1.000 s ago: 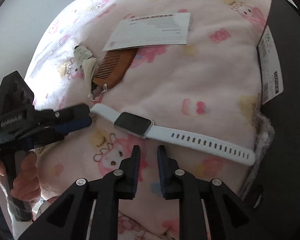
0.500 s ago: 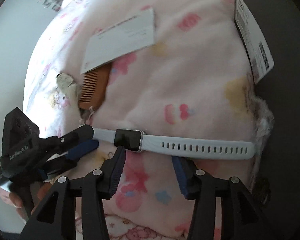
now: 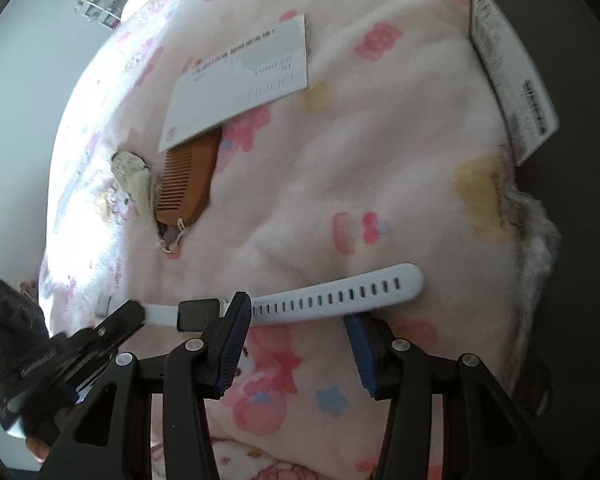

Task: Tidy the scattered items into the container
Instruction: 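Carry the dangling watch over the black box with the left gripper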

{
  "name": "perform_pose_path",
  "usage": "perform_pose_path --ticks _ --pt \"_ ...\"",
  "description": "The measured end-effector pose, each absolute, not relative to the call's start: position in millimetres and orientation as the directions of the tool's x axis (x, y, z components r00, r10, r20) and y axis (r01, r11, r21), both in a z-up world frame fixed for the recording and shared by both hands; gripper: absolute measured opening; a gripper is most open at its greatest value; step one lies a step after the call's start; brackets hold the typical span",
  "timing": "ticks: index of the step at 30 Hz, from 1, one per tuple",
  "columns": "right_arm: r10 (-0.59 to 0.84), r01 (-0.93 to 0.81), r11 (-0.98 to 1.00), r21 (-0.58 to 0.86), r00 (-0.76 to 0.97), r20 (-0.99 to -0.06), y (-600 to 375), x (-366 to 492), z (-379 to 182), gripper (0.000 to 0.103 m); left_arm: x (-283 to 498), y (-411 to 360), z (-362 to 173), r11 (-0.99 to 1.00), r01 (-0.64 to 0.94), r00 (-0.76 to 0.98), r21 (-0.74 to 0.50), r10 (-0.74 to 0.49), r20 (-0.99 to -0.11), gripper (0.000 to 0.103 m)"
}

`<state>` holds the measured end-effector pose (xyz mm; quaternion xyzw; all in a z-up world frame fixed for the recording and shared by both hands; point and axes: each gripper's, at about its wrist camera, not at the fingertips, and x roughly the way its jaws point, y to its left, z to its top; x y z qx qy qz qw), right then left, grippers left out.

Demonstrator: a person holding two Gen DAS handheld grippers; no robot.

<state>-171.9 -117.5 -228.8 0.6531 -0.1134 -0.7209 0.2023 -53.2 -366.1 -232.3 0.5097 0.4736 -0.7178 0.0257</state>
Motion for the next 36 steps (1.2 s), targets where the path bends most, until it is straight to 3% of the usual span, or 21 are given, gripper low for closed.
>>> perform_pose_path --ticks 3,5,6,7,8,11,19,28,36 --pt "-0.451 0.158 -0.886 0.437 -0.067 -0.89 -122.3 -174.3 -228.1 0.049 -52.4 -373.3 -243.4 -0.523 0.539 -0.481 -0.66 0.452 -0.751 0.013" --pt "-0.464 0.171 -0.878 0.447 -0.073 -0.883 -124.2 -175.4 -227.1 0.046 -56.8 -371.2 -249.3 -0.519 0.545 -0.487 -0.658 0.443 -0.753 0.012" --pt "-0.468 0.186 -0.875 0.448 -0.08 -0.88 -126.0 -175.9 -226.0 0.041 -60.6 -367.0 -250.8 -0.529 0.548 -0.48 -0.649 0.436 -0.761 0.01" --pt "-0.465 0.199 -0.875 0.441 -0.089 -0.881 -126.9 -175.9 -224.3 0.024 -62.0 -364.4 -249.2 -0.536 0.545 -0.48 -0.644 0.431 -0.764 0.008" --pt "-0.46 0.211 -0.876 0.433 -0.098 -0.883 -127.4 -176.1 -222.2 0.016 -62.7 -361.5 -243.3 -0.552 0.525 -0.489 -0.648 0.428 -0.76 0.004" --pt "-0.457 0.233 -0.877 0.42 -0.134 -0.879 -122.7 -175.5 -212.3 0.008 -64.2 -346.2 -221.2 -0.611 0.472 -0.506 -0.636 0.403 -0.763 0.003" --pt "-0.52 0.289 -0.841 0.457 -0.198 -0.831 -109.7 -155.0 -164.2 0.005 -48.4 -311.7 -147.3 -0.71 0.334 -0.577 -0.62 0.366 -0.73 0.002" --pt "-0.577 0.324 -0.815 0.481 -0.368 -0.729 -32.5 -126.3 -70.2 0.005 -51.6 -241.2 -60.6 -0.753 0.118 -0.647 -0.647 0.436 -0.625 0.002" --pt "-0.523 0.288 -0.852 0.436 -0.473 -0.709 63.0 -118.6 -40.6 0.005 -92.9 -147.1 -44.9 -0.766 -0.031 -0.576 -0.642 0.538 -0.615 0.002"
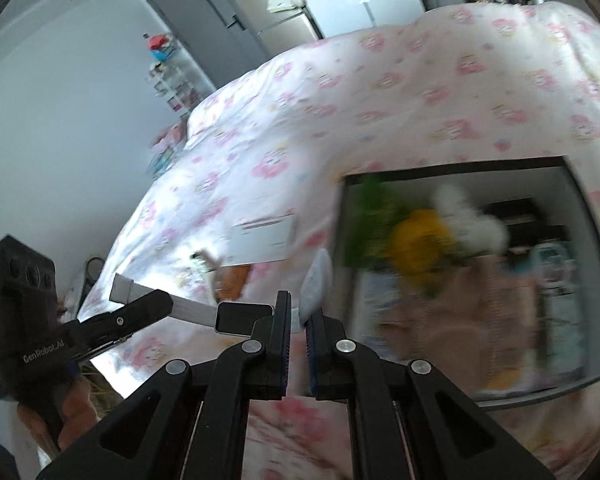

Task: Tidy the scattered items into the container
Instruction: 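Carry the dangling watch over the black box with the left gripper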

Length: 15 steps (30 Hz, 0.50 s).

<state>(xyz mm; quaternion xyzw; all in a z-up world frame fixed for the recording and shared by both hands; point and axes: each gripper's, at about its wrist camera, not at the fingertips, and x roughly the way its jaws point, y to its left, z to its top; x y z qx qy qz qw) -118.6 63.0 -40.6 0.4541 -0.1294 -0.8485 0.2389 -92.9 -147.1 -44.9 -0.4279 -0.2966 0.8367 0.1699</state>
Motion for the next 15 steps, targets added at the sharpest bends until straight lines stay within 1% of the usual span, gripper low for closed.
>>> perform_pose_path --ticks 6,11,15 --pt "-0.47 0.237 -0.882 0.408 -0.506 -0.723 129.2 -139.0 -48.4 0.005 -138.4 -85.5 -50.4 -0.769 -0.075 -0.509 -0.635 0.576 -0.639 0.002" --pt "-0.419 0.205 -0.907 0.367 -0.511 -0.75 169.4 -169.9 -63.9 0.005 -169.7 -48.3 -85.8 -0.787 -0.043 -0.439 -0.616 0.569 -0.696 0.002" --pt "-0.471 0.189 -0.88 0.435 -0.455 -0.755 185.3 -187.0 -93.7 0.005 -181.8 -33.5 -118.5 -0.828 0.002 -0.402 -0.561 0.513 -0.758 0.002"
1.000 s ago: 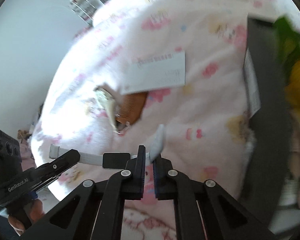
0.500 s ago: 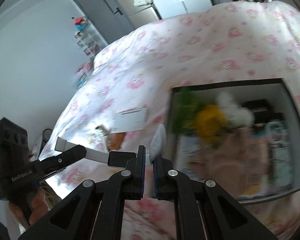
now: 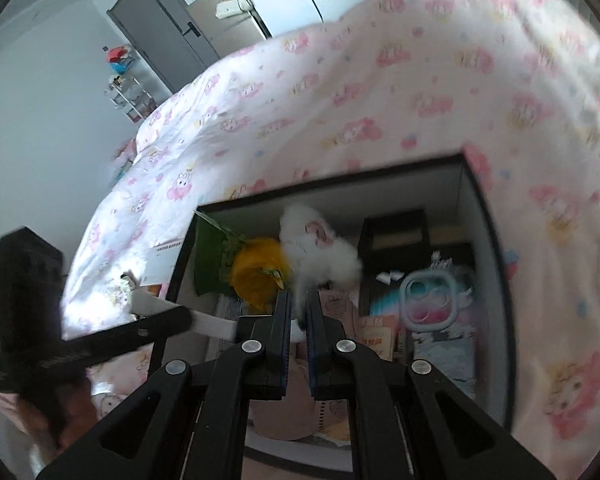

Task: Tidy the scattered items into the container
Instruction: 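Carry the dangling watch over the black box with the left gripper, then lower the watch onto the box contents and open the left gripper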

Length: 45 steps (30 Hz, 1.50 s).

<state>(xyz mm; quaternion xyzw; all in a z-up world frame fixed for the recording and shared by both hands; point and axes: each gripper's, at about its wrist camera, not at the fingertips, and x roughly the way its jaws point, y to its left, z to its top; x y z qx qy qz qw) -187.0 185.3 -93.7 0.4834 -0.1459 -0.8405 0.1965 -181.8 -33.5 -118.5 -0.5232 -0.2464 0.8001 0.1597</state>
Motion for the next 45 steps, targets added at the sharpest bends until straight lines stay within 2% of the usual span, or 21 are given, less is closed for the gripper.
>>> perform_pose_path --ticks 4,7,12,16,22,28,31,36,39,41,42,44,45 --pt "-0.409 0.126 -0.911 0.392 -0.387 -0.826 187.2 -201.7 -128.9 0.005 -186.8 -36.3 -136.1 -0.841 0.052 -0.392 -0.539 0.479 -0.785 0.002" --pt "-0.419 0.071 -0.904 0.422 -0.343 -0.841 194.6 -206.8 -141.7 0.005 -187.0 -33.1 -144.3 -0.881 0.083 -0.368 -0.466 0.407 -0.836 0.004" --pt "-0.417 0.038 -0.902 0.43 -0.336 -0.845 206.6 -200.8 -140.0 0.007 -181.9 -24.9 -136.0 -0.923 0.072 -0.348 -0.377 0.331 -0.877 0.016" --pt "-0.331 0.012 -0.934 0.358 -0.41 -0.85 223.9 -191.6 -122.3 0.011 -169.9 -28.8 -113.2 -0.943 0.066 -0.395 -0.326 0.275 -0.877 0.017" --pt "-0.251 0.006 -0.959 0.282 -0.472 -0.845 232.3 -184.3 -106.2 0.02 -160.1 -23.9 -99.4 -0.929 0.038 -0.402 -0.368 0.323 -0.857 0.017" --pt "-0.139 0.034 -0.989 0.144 -0.545 -0.827 221.9 -178.0 -93.0 0.025 -176.9 5.3 -122.0 -0.927 0.025 -0.35 -0.374 0.342 -0.872 0.017" --pt "-0.14 0.11 -0.989 0.094 -0.569 -0.81 211.6 -172.2 -88.4 0.029 -185.9 13.6 -137.9 -0.92 0.027 -0.311 -0.391 0.364 -0.878 0.017" --pt "-0.104 0.06 -0.994 0.087 -0.652 -0.751 224.6 -173.9 -77.1 0.03 -198.3 20.2 -163.1 -0.94 0.077 -0.207 -0.332 0.31 -0.928 0.018" --pt "-0.118 0.075 -0.993 0.092 -0.677 -0.726 222.9 -172.3 -71.4 0.031 -196.3 18.6 -159.2 -0.939 0.079 -0.226 -0.334 0.31 -0.924 0.02" --pt "-0.137 0.089 -0.991 0.104 -0.685 -0.716 218.1 -169.6 -67.9 0.032 -194.7 15.7 -152.8 -0.922 0.078 -0.261 -0.378 0.347 -0.901 0.02" --pt "-0.142 0.098 -0.99 0.102 -0.686 -0.713 215.4 -168.8 -66.9 0.034 -194.4 14.8 -150.4 -0.917 0.077 -0.273 -0.393 0.359 -0.892 0.02" --pt "-0.169 0.149 -0.984 0.094 -0.656 -0.735 204.8 -168.8 -73.0 0.044 -195.2 14.5 -146.7 -0.91 0.069 -0.296 -0.409 0.372 -0.879 0.02" --pt "-0.183 0.177 -0.98 0.091 -0.623 -0.76 199.0 -171.0 -79.9 0.044 -196.2 14.7 -147.0 -0.91 0.07 -0.294 -0.409 0.373 -0.88 0.021"
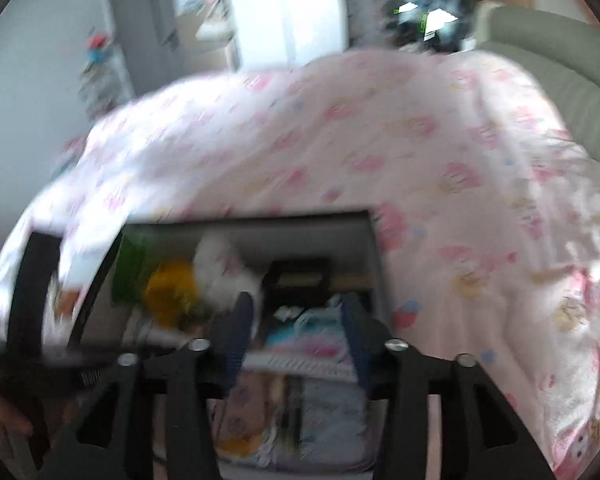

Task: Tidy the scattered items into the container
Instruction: 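Lower the watch onto the box contents and open the left gripper, then move the left gripper back to the white lotion tube on the sheet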

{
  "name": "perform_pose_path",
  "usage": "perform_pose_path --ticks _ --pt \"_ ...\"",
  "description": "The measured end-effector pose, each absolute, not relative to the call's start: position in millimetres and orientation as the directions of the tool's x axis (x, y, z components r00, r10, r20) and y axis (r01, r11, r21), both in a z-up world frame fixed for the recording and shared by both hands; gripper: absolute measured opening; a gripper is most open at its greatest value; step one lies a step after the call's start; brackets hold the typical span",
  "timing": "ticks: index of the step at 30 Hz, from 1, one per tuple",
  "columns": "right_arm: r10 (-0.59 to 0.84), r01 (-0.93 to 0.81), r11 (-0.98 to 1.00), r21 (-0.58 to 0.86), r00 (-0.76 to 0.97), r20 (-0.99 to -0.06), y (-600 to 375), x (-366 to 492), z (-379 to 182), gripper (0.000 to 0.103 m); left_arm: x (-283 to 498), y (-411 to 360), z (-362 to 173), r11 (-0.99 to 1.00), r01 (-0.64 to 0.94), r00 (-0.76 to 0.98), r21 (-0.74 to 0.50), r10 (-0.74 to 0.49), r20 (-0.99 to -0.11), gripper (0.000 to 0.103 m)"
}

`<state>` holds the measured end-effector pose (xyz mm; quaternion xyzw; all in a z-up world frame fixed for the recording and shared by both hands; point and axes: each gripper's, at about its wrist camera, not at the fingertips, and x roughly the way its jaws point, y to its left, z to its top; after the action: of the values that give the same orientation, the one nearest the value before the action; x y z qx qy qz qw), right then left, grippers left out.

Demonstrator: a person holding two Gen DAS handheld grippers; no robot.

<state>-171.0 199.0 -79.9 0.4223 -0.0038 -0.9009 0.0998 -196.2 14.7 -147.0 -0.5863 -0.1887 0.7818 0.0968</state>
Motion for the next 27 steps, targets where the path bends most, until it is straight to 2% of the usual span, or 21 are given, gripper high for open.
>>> perform_pose_path --ticks 3,5,10,16,27 --pt "-0.157 0.16 -0.983 0.089 -0.491 -0.857 189.2 -184.1 -114.5 0.044 -199.7 15.1 -153.8 -0.91 0.085 -0.269 -0.405 0.371 -0.889 0.021" --pt "-0.165 0.129 -0.984 0.121 -0.426 -0.89 192.5 -191.9 -130.3 0.044 -201.1 15.4 -159.8 -0.913 0.093 -0.252 -0.398 0.365 -0.896 0.021" --pt "-0.153 0.103 -0.987 0.124 -0.364 -0.919 191.4 -202.3 -148.1 0.044 -198.7 17.0 -161.3 -0.918 0.091 -0.259 -0.385 0.352 -0.9 0.021" --pt "-0.164 0.114 -0.986 0.125 -0.471 -0.867 187.2 -183.5 -120.4 0.044 -177.2 25.6 -134.4 -0.918 0.036 -0.368 -0.395 0.355 -0.86 0.021" --pt "-0.212 0.17 -0.976 0.137 -0.586 -0.782 172.6 -148.5 -77.5 0.044 -132.3 25.1 -91.0 -0.929 -0.033 -0.447 -0.368 0.343 -0.826 0.022"
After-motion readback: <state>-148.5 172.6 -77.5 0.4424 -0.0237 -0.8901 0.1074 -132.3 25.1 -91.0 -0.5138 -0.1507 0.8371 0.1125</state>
